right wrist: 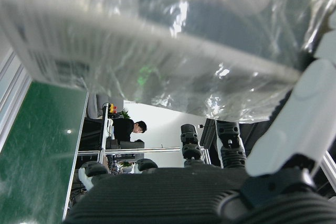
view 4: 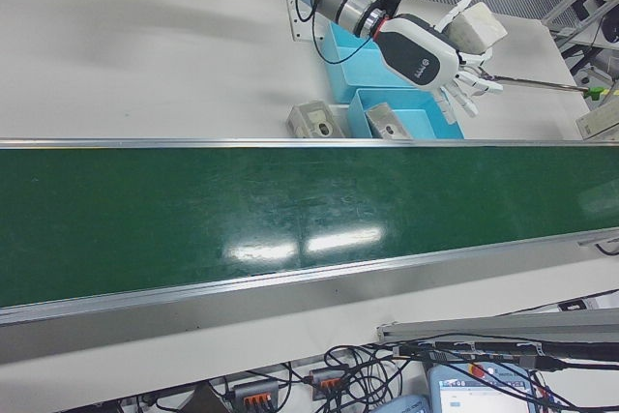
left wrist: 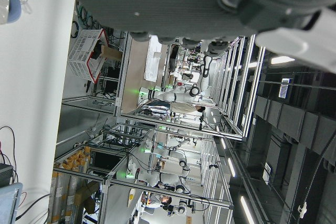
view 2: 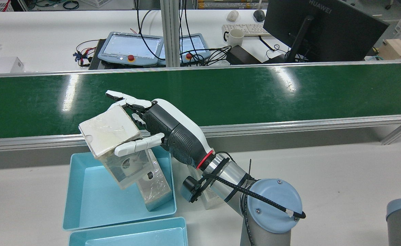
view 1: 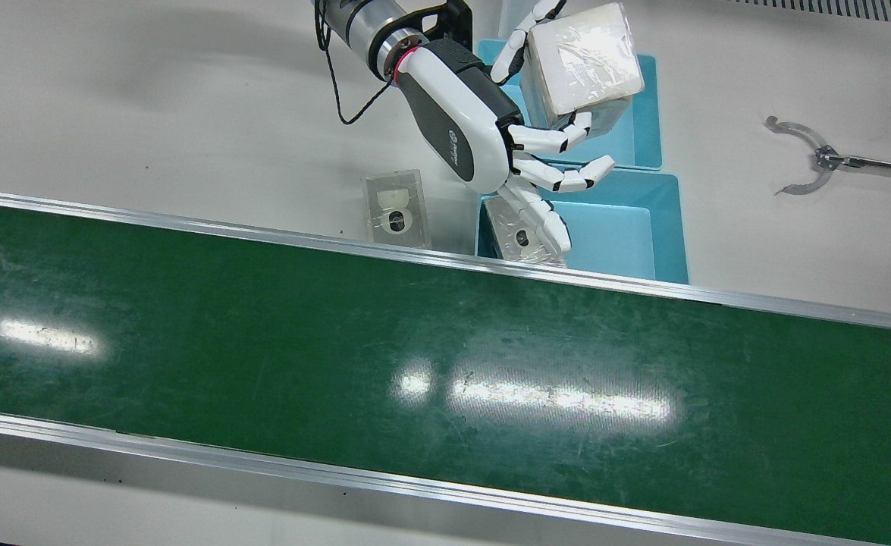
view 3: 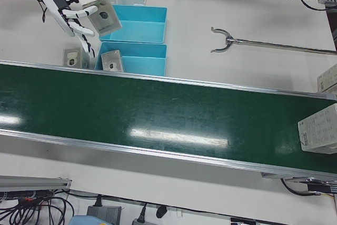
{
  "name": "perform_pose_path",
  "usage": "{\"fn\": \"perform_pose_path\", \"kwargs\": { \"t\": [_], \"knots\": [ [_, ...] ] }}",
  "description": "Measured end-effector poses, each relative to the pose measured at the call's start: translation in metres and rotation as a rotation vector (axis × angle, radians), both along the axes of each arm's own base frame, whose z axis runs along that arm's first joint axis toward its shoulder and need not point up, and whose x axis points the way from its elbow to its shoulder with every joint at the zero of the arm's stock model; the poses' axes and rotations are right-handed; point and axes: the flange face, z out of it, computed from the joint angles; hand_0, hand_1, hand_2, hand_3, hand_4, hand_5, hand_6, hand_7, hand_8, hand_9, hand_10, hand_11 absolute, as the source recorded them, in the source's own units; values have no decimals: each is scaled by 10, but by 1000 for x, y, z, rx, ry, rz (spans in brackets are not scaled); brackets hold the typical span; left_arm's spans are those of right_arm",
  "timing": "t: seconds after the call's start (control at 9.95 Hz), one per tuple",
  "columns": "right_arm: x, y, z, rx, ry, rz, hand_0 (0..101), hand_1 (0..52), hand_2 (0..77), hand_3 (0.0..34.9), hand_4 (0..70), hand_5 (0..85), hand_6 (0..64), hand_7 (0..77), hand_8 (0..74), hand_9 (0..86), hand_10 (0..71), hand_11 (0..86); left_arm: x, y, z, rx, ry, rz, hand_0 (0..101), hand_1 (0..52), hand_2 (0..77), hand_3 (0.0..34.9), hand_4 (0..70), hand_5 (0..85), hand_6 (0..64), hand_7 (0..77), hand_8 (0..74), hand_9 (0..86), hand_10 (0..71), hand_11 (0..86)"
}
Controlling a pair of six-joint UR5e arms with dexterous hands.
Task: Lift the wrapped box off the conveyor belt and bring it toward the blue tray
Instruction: 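Carry the box with the right hand over the blue tray and lower it, then open the right hand to release the box, return it to the belt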
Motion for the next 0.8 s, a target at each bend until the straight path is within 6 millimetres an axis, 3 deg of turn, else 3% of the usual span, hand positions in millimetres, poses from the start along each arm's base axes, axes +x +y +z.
{"fn": "perform_pose_path", "kwargs": {
  "t": [0.1,0.2,0.3,0.4,0.5,0.6,0.7,0.8],
  "knots": [
    [1,2,0,0,-3,-2,377,5,93,304,295,322,0,120,0,16,5,16,0,0,0,0,0,0,0,0,11,0,5,5,0,5,5,0,5,0],
    [3,4,3,-1,-3,-3,391,207,60,297,196,224,0,109,0,16,5,16,0,0,0,0,0,0,0,0,11,0,5,5,0,5,5,5,5,0],
    [5,5,7,-4,0,-4,391,76,131,298,0,49,0,114,0,16,5,16,0,0,0,0,0,0,0,0,11,0,5,5,0,5,5,5,5,0],
    [6,5,9,-5,1,-5,391,76,131,298,0,49,0,114,0,16,5,16,0,0,0,0,0,0,0,0,5,0,5,5,0,5,5,0,5,0],
    [6,5,10,-6,1,-7,390,109,55,298,54,104,0,136,0,16,5,16,0,0,0,0,0,0,0,0,11,0,0,5,5,5,5,0,5,0],
    [7,5,11,-4,1,-9,390,109,55,298,54,104,0,136,0,16,5,16,0,0,0,0,0,0,0,0,11,0,5,5,0,5,5,0,5,0],
    [12,1,13,-3,7,-1,389,71,114,297,65,131,0,136,0,16,5,16,0,0,0,0,0,0,0,0,5,0,5,5,0,5,0,5,5,0],
    [24,-10,20,-2,23,20,387,27,93,298,87,136,0,147,44,11,5,11,0,0,0,0,0,0,0,0,5,0,5,5,0,5,0,5,5,0]
  ]
}}
